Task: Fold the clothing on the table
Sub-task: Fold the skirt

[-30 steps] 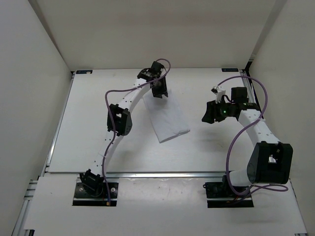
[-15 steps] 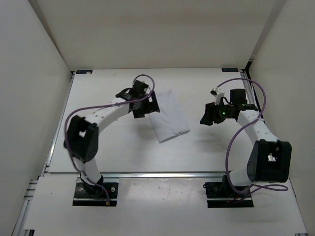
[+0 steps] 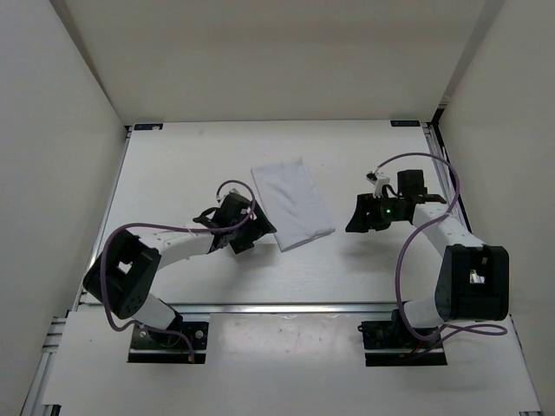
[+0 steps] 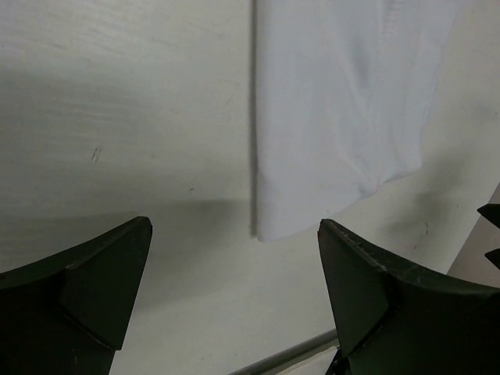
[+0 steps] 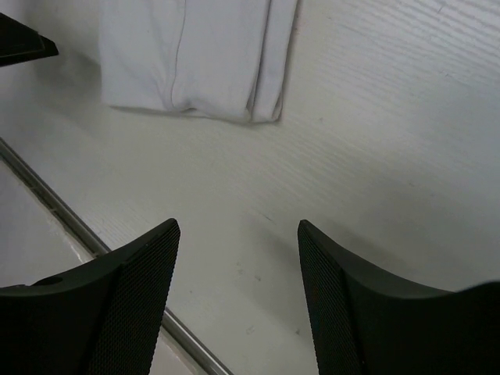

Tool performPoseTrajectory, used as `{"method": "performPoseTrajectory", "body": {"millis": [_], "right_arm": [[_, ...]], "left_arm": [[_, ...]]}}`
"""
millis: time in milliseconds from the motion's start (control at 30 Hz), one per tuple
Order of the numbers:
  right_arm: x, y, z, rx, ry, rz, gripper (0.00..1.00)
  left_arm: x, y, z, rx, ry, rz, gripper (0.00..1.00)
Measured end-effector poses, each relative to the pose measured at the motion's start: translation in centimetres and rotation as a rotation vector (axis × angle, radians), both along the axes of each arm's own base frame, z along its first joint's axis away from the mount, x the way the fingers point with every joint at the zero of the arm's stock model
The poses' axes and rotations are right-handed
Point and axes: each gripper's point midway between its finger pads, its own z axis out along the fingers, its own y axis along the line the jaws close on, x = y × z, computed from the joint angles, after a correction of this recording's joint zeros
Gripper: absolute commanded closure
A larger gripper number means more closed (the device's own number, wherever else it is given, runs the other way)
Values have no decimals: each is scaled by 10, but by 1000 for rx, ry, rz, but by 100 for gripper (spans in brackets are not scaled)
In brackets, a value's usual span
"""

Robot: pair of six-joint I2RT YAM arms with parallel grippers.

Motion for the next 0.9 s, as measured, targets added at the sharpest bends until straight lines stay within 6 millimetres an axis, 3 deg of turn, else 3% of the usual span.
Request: {"method": "performPoseTrajectory", "body": {"millis": [100,267,433,667,900], "right_arm": [[-5,4,-4,22,36,-22,28],[-2,15,-6,55,49,-30,20],[-7,24,-21,76,82,-40,17],[-19,32,-38,95,140,-48,16],[-9,38,-49,141,179,-75,16]], "left_arm": [[-5,3,-11,-29,24,40,1],[0,-1,-10,-115,14,93,1],[4,-23,0,-225,-8,92,2],[-2,-63,-5,-300,30,30,2],[-5,-69,-4,-319,46,7,2]]}}
